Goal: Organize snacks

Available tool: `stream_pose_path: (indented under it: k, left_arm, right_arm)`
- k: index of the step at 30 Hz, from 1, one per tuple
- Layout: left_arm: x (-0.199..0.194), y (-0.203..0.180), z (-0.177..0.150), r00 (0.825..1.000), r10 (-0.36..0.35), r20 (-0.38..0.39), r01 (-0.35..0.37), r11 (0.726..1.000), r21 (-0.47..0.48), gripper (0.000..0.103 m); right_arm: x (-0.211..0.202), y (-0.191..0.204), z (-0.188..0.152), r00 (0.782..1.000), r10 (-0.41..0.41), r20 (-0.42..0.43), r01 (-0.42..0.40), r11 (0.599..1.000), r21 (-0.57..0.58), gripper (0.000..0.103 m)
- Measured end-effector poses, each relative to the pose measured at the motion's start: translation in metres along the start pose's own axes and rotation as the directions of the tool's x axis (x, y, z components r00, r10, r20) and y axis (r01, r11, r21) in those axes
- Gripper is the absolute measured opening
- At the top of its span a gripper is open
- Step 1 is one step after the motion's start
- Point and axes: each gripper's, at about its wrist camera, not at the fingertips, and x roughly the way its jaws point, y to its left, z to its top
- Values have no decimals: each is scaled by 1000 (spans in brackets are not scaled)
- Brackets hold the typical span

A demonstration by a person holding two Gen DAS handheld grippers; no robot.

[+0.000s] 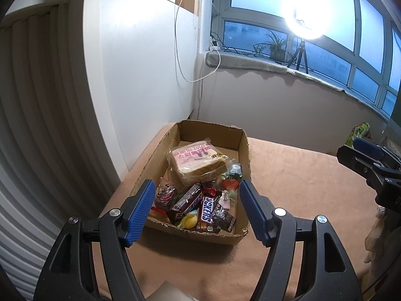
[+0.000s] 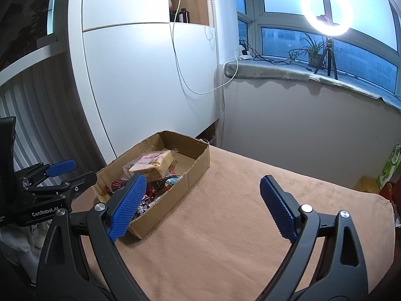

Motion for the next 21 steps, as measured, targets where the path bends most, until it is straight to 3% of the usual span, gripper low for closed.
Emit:
stream_pose_path:
  k: [21]
  left_arm:
    - [1,2,1,1000,2,-2,-2,1000,-12,70]
  right_arm:
    - [0,-9,-3,1000,-8,-8,9,1000,17,94]
